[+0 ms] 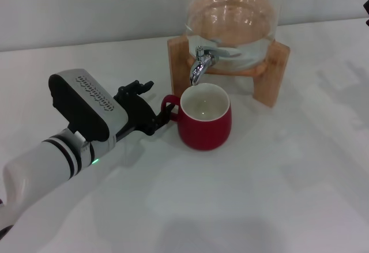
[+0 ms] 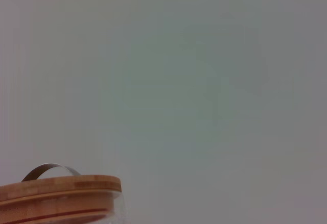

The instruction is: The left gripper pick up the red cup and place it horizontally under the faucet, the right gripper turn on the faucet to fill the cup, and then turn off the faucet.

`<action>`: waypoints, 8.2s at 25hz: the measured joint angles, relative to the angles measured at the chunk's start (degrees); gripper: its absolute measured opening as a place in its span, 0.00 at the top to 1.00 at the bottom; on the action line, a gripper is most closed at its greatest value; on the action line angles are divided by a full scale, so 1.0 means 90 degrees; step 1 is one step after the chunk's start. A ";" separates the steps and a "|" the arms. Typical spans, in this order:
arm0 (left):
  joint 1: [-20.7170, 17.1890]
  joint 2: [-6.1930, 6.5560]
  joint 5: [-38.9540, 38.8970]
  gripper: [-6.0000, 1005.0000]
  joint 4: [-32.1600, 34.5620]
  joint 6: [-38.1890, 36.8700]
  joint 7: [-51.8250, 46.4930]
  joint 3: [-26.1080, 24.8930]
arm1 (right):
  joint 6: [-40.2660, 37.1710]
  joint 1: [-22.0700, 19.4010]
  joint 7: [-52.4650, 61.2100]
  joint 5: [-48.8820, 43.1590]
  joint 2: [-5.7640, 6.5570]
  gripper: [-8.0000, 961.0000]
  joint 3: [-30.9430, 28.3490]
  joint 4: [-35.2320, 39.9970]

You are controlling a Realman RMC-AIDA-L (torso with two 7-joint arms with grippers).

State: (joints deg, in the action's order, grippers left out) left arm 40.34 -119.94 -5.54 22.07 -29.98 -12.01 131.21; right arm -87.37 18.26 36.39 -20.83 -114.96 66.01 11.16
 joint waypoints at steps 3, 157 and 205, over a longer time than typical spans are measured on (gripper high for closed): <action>-0.0005 -0.0002 -0.0011 0.35 0.0000 0.0000 -0.0001 -0.0006 | 0.0000 0.0002 0.0000 0.0000 0.0000 0.10 0.0000 0.0000; -0.1620 0.0028 -0.1323 0.34 0.0305 -0.2025 0.1655 -0.1530 | 0.0170 0.0006 0.0000 0.0051 0.0000 0.10 0.0038 -0.0010; -0.2494 0.0018 -0.3942 0.34 -0.0315 -0.4639 0.1960 -0.1468 | -0.0480 -0.0211 0.0399 -0.0010 0.0000 0.10 0.1006 -0.0235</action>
State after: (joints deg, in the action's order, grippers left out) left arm 17.90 -119.78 -41.02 19.23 -71.74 5.64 117.99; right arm -91.69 16.37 39.98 -20.92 -114.96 75.06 9.04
